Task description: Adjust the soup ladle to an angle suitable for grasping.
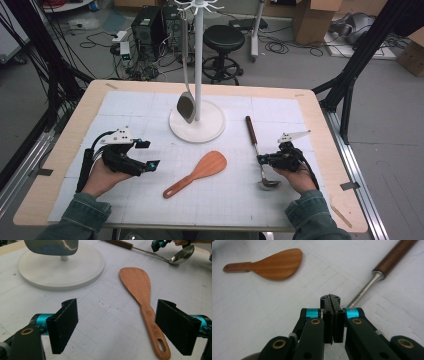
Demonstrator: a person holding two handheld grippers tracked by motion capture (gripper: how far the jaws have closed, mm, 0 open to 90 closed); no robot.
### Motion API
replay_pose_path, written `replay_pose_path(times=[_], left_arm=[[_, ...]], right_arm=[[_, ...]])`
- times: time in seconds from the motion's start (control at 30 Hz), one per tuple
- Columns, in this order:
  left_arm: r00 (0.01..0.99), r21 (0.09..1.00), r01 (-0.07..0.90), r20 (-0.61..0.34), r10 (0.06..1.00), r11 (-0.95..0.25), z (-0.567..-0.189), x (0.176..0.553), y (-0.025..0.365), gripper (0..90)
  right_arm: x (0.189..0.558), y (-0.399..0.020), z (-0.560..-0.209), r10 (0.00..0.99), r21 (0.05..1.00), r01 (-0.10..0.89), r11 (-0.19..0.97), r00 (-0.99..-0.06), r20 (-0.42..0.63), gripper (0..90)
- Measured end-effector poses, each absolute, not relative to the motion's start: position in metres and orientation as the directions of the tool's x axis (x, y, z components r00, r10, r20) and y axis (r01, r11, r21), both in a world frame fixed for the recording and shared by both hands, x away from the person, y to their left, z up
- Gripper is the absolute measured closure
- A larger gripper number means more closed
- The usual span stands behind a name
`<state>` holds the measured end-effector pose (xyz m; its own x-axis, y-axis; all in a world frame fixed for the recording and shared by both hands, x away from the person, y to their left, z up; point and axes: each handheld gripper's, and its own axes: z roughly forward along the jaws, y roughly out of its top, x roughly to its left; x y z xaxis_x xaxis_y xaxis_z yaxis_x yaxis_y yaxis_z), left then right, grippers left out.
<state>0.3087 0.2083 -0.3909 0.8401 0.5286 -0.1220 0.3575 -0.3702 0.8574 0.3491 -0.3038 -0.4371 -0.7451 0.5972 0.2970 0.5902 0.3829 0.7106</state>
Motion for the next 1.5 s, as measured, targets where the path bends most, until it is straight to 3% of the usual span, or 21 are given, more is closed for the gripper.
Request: replay_pose_path(times=[0.5,1.5], left_arm=[[0.840,0.858,0.359,-0.125,0.528,-0.367,-0.391,0.309,0.208,19.4],[0.843,0.858,0.358,-0.126,0.523,-0.370,-0.391,0.309,0.208,19.4]], right_arm=[[0.365,-0.312,-0.449,0.704,0.710,0.635,0.306,-0.652,0.280,89.8],[0.370,-0.293,-0.450,0.677,0.687,0.623,0.374,-0.690,0.256,89.8]])
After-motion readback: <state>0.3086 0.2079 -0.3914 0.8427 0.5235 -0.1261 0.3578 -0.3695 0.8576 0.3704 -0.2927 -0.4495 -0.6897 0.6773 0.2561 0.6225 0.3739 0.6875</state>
